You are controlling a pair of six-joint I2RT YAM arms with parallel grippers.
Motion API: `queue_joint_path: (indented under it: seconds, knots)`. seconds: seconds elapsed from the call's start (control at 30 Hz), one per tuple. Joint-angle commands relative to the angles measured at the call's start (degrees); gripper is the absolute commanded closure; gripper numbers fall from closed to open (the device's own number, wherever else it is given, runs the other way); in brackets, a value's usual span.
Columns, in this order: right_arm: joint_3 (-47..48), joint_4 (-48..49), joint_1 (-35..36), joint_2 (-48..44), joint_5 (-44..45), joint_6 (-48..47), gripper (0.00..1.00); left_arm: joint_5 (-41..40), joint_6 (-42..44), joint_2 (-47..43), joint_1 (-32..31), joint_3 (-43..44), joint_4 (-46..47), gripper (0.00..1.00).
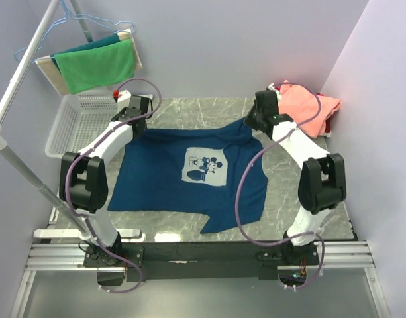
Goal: Fold and stack the t-shirts
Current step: Flatten the tshirt out
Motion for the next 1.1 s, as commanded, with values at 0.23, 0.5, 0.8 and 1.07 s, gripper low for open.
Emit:
queue_joint_path:
  seconds: [0.23,0.5,0.8,1.07]
  knots:
    - [11.6,1.5,-1.6,10.0,-3.2,-3.1,0.43,0.8,-0.8,3.2,2.5,4.3,1.5,0.99]
    - [21.7,-7.7,-5.4,18.7,-1.1,-0.5,0.42,2.2,-0.8,3.4,4.1,4.3,1.1,0.99]
    - [34.5,-17.5,-9.1,30.1,-3.0,1.6,0.51,4.0,-0.3,4.3,4.5,7.3,-0.2,0.99]
    - [38.9,-21.8,-9.1,36.1,-4.7,1.2,0.57,5.2,-0.3,5.3,4.5,9.2,-0.6,0.99]
